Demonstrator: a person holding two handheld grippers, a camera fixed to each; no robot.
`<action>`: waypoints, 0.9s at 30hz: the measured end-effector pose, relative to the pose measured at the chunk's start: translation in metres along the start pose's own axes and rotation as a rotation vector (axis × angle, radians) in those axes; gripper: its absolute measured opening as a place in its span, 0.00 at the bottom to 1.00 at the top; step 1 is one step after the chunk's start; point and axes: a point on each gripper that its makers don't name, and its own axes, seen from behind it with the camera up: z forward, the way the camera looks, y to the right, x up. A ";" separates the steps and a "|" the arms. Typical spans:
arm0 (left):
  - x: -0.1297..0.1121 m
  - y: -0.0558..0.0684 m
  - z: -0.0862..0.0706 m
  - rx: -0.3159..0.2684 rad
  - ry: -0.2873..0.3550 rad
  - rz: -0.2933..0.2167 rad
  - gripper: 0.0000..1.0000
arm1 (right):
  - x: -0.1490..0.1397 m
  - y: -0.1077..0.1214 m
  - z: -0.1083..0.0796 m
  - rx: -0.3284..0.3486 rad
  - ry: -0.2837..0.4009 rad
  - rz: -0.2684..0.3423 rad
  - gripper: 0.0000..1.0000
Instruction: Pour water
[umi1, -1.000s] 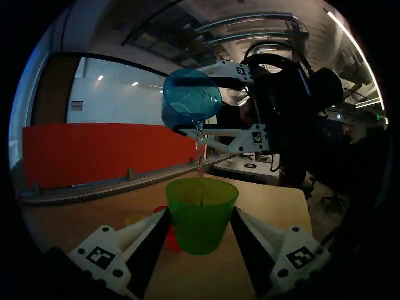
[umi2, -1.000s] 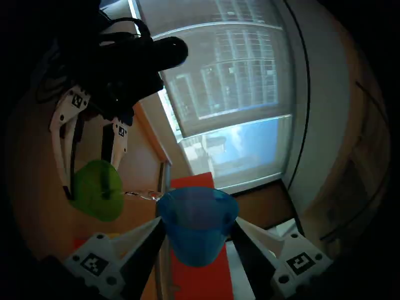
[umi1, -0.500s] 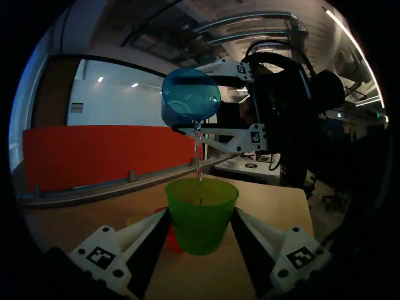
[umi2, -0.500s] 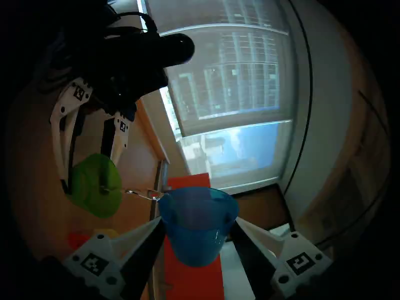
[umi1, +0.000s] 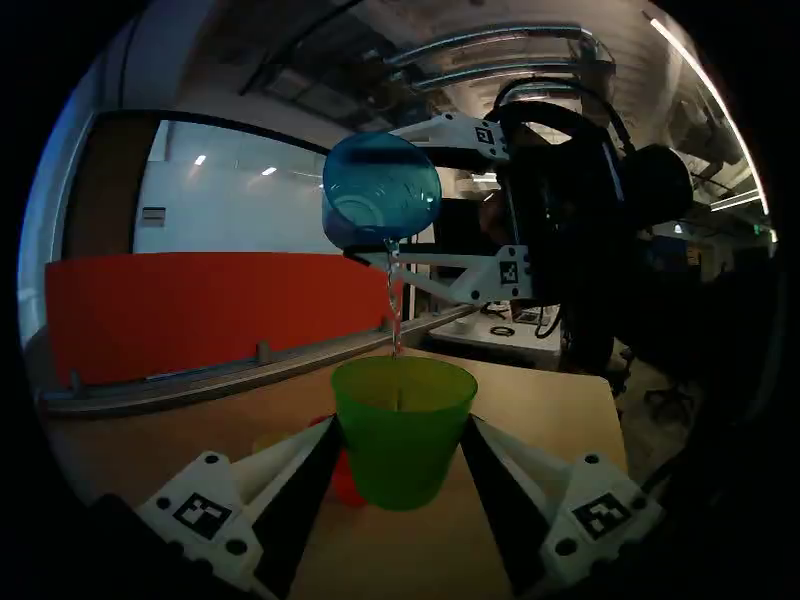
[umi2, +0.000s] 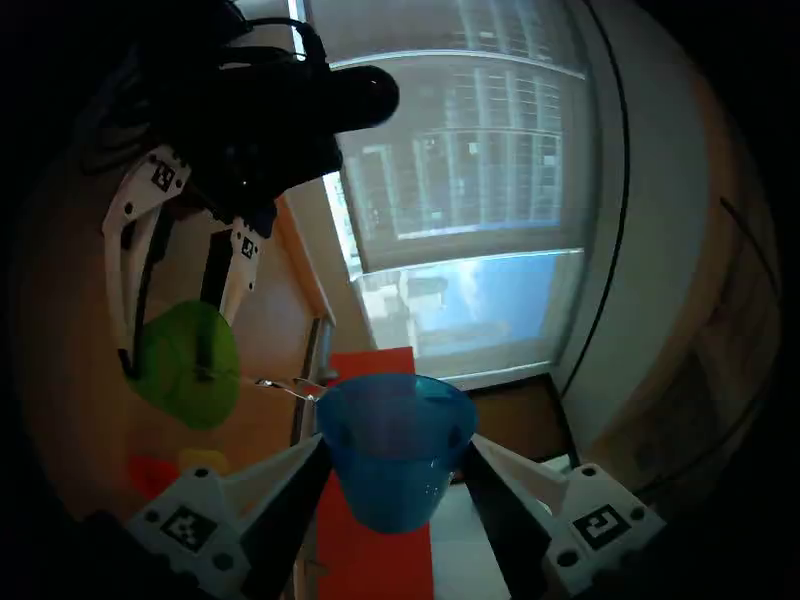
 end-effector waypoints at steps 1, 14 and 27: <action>0.000 0.000 0.000 0.000 0.000 0.000 0.81 | 0.000 0.000 0.000 -0.001 0.000 -0.004 0.86; 0.001 0.001 0.000 0.001 -0.002 0.002 0.81 | 0.000 0.003 0.000 -0.005 0.000 -0.040 0.86; 0.000 0.002 0.001 0.001 -0.002 0.002 0.81 | 0.000 0.005 0.000 -0.008 -0.005 -0.083 0.86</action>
